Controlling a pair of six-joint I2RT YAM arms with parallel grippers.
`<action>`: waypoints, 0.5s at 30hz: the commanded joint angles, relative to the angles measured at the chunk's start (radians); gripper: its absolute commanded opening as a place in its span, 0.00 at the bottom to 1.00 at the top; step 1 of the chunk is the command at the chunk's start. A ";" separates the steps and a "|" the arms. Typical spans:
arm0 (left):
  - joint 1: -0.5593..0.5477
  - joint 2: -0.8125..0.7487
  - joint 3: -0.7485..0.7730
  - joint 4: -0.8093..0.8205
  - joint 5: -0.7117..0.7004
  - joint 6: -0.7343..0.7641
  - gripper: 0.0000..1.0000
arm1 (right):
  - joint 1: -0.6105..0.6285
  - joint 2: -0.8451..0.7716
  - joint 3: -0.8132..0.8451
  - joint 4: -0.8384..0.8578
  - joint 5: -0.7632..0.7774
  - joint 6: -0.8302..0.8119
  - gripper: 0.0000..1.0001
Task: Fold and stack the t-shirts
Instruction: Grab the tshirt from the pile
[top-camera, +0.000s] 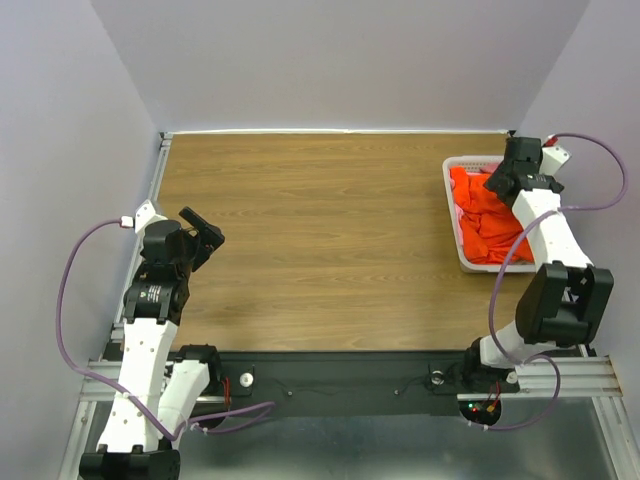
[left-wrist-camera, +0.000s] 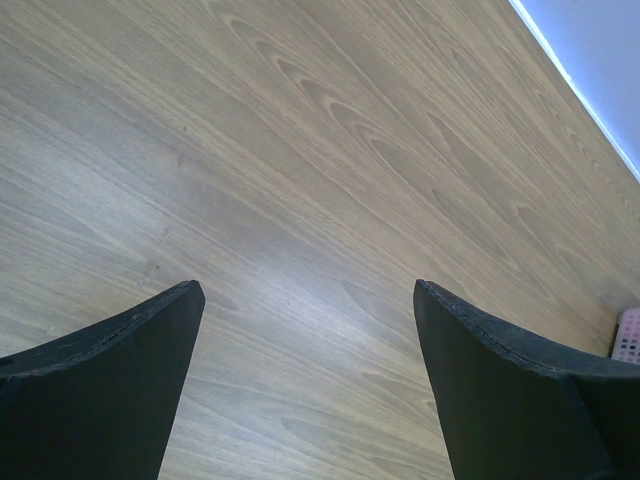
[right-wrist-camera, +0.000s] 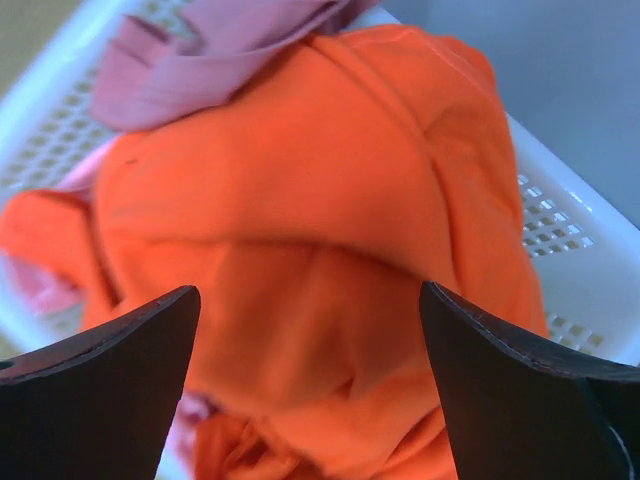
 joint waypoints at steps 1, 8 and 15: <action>0.002 -0.011 -0.010 0.033 0.003 0.016 0.99 | -0.033 0.039 0.023 0.009 -0.047 -0.001 0.95; 0.002 -0.005 -0.011 0.036 0.001 0.014 0.99 | -0.038 0.117 0.018 0.012 -0.110 0.013 0.49; 0.002 -0.012 -0.010 0.032 -0.008 0.010 0.99 | -0.038 0.076 0.058 0.031 -0.164 -0.010 0.00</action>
